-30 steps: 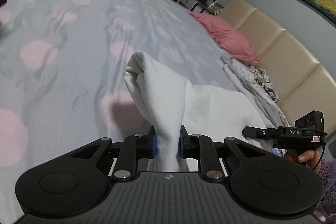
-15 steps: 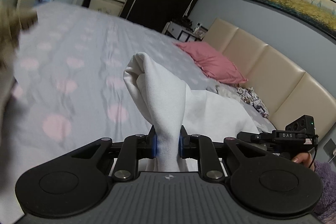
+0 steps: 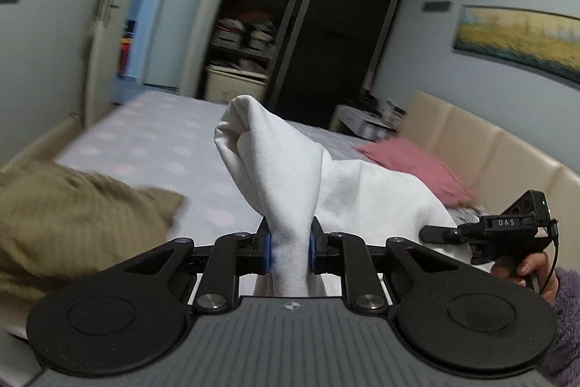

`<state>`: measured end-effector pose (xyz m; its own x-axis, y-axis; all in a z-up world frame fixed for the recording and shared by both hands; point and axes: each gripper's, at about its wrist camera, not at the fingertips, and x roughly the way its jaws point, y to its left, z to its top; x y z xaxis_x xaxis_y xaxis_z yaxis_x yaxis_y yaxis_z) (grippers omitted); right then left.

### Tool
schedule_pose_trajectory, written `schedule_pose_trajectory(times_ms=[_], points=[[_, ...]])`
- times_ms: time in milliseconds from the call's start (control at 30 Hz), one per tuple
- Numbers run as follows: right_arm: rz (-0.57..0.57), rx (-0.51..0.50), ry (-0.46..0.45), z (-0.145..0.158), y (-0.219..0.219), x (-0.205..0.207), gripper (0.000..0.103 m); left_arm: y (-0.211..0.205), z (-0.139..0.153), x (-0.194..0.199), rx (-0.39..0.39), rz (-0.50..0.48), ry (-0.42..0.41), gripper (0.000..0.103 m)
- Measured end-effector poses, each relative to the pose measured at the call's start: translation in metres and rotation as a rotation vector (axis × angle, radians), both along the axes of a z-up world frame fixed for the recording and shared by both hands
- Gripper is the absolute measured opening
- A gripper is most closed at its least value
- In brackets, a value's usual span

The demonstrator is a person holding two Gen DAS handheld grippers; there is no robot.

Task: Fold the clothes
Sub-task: 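Lift the folded white shirt with both grippers and carry it to the clothes pile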

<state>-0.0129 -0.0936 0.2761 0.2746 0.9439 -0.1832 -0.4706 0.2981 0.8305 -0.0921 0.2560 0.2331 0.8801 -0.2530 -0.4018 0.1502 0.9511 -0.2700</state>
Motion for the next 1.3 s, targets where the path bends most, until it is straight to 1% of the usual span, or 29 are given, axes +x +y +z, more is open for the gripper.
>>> schedule_pose_trajectory(times_ms=[100, 233, 300, 400, 500, 600, 667, 733, 833, 1000, 1067, 1133, 1167, 1200, 1233, 1267, 1300], points=[[0.035, 0.029, 0.022, 0.016, 0.047, 0.012, 0.021, 0.029, 0.017, 0.003, 0.018, 0.076, -0.001, 0.016], [0.073, 0.037, 0.047, 0.03, 0.116, 0.023, 0.021, 0.069, 0.039, 0.007, 0.042, 0.177, -0.002, 0.016], [0.088, 0.029, 0.048, 0.033, 0.146, 0.027, 0.021, 0.09, 0.04, 0.014, 0.043, 0.223, 0.018, 0.015], [0.105, 0.025, 0.078, 0.032, 0.189, 0.033, 0.021, 0.121, 0.038, 0.026, 0.036, 0.292, 0.049, 0.015], [0.11, 0.002, 0.109, 0.027, 0.232, 0.043, 0.021, 0.149, 0.032, 0.042, 0.035, 0.331, 0.087, 0.015], [0.109, -0.026, 0.145, 0.017, 0.261, 0.048, 0.021, 0.176, 0.023, 0.059, 0.042, 0.344, 0.118, 0.015], [0.102, -0.043, 0.16, 0.009, 0.272, 0.05, 0.021, 0.19, 0.013, 0.073, 0.036, 0.337, 0.145, 0.015], [0.079, -0.07, 0.148, 0.0, 0.279, 0.054, 0.021, 0.203, 0.001, 0.085, 0.022, 0.327, 0.175, 0.015], [0.062, -0.104, 0.164, -0.018, 0.289, 0.062, 0.021, 0.223, -0.021, 0.095, 0.001, 0.312, 0.21, 0.015], [0.051, -0.142, 0.204, -0.049, 0.299, 0.072, 0.021, 0.26, -0.058, 0.094, -0.073, 0.321, 0.258, 0.016], [0.05, -0.162, 0.201, -0.058, 0.302, 0.072, 0.021, 0.269, -0.07, 0.089, -0.118, 0.328, 0.262, 0.018], [0.049, -0.185, 0.197, -0.065, 0.305, 0.073, 0.022, 0.277, -0.075, 0.088, -0.151, 0.332, 0.258, 0.02], [0.051, -0.196, 0.189, -0.066, 0.306, 0.073, 0.025, 0.281, -0.076, 0.087, -0.165, 0.335, 0.257, 0.022], [0.055, -0.206, 0.173, -0.065, 0.306, 0.072, 0.026, 0.284, -0.078, 0.087, -0.179, 0.338, 0.257, 0.028], [0.059, -0.215, 0.153, -0.063, 0.307, 0.072, 0.027, 0.286, -0.076, 0.084, -0.18, 0.346, 0.254, 0.03], [0.06, -0.227, 0.126, -0.06, 0.307, 0.071, 0.029, 0.287, -0.073, 0.081, -0.178, 0.355, 0.251, 0.036], [0.06, -0.24, 0.096, -0.055, 0.307, 0.07, 0.033, 0.289, -0.071, 0.079, -0.177, 0.363, 0.248, 0.038]])
